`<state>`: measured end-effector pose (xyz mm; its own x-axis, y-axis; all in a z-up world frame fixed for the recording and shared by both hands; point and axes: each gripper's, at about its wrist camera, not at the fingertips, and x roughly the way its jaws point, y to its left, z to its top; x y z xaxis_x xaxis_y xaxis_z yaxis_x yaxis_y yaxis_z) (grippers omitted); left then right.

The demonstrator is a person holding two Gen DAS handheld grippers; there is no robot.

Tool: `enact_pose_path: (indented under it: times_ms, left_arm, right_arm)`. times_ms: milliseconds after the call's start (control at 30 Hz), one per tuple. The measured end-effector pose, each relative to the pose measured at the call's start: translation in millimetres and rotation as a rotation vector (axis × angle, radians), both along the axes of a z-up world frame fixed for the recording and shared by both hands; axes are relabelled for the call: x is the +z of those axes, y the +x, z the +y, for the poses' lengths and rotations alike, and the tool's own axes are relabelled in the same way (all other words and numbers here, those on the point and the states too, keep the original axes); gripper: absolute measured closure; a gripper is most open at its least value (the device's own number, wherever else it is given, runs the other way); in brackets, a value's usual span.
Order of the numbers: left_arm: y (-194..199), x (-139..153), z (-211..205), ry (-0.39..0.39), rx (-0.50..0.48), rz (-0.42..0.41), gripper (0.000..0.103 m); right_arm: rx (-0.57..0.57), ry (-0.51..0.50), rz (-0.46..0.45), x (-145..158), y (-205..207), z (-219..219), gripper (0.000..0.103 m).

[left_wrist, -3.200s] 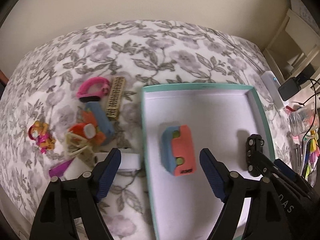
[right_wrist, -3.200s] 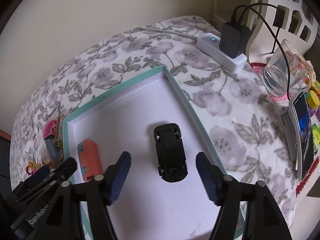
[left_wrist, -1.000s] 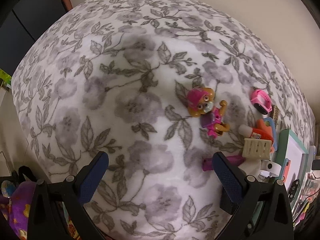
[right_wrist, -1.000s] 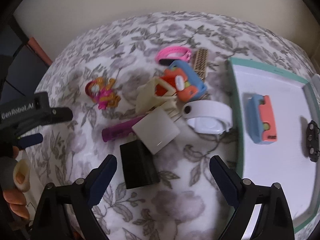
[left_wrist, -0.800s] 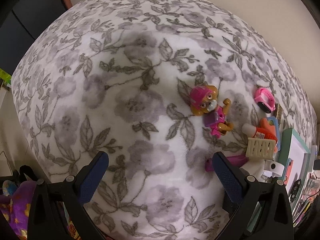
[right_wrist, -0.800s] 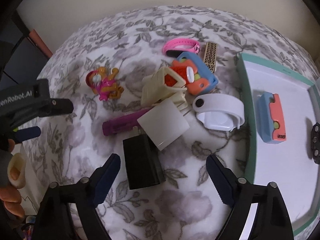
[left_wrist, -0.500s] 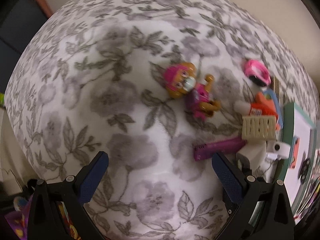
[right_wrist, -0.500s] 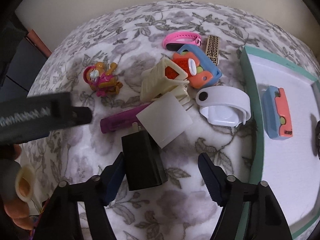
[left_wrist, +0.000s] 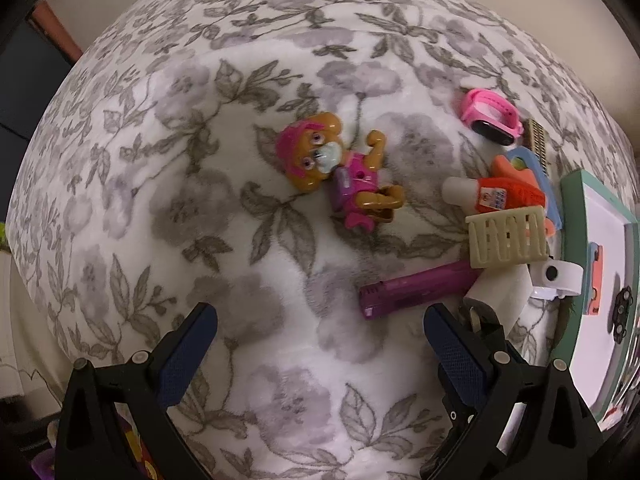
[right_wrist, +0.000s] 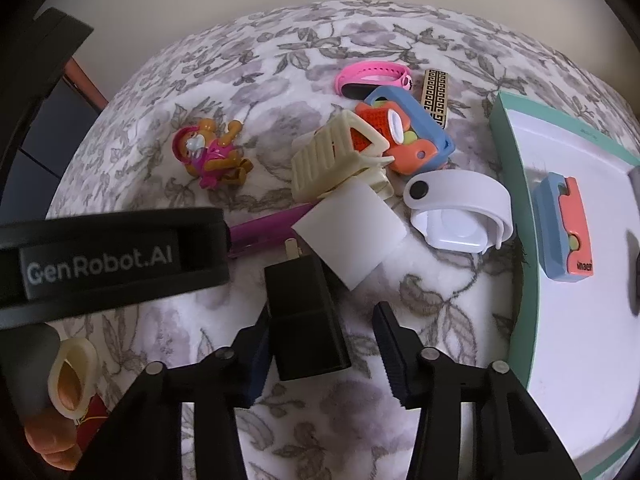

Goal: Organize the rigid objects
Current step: 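Grasp the purple pen with the left tool while the right tool grasps the black charger plug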

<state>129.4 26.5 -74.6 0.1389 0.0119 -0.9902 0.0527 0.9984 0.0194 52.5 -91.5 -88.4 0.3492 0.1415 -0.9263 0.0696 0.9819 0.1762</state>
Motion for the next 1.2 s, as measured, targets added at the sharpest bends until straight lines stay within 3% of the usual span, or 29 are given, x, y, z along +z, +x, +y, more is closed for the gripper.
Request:
enact_pose_path:
  times_ms: [133,800,867,900,933,1067,1200]
  left_arm:
    - [4,0,-19,0.013,-0.050,-0.017,0.000]
    - [3,-10,-103,0.131,-0.294,-0.124,0.005]
    - [3,-13,-112,0.134,-0.314,-0.128,0.014]
    - [3,-16,-116,0.133,-0.322,-0.124,0.025]
    - [3,-20,-120,0.130,-0.328,-0.110,0.030]
    - [1,-29,-119,0.118,-0.336,-0.104,0.030]
    - [6,-31,-123,0.060,-0.320,-0.092,0.043]
  right_arm:
    - [-0.009,-0.005,0.011,1,-3,-5,0.063]
    - [-0.133,0.027,0.121,1,-16,-42,0.063]
    - [-0.138,0.034,0.126,2,-18,-45,0.063]
    - [-0.140,0.036,0.128,1,-18,-45,0.063]
    - [-0.141,0.037,0.129,1,-18,-46,0.063]
    - [-0.140,0.033,0.135,1,-19,-45,0.063]
    - [-0.136,0.031,0.141,1,-21,-45,0.063]
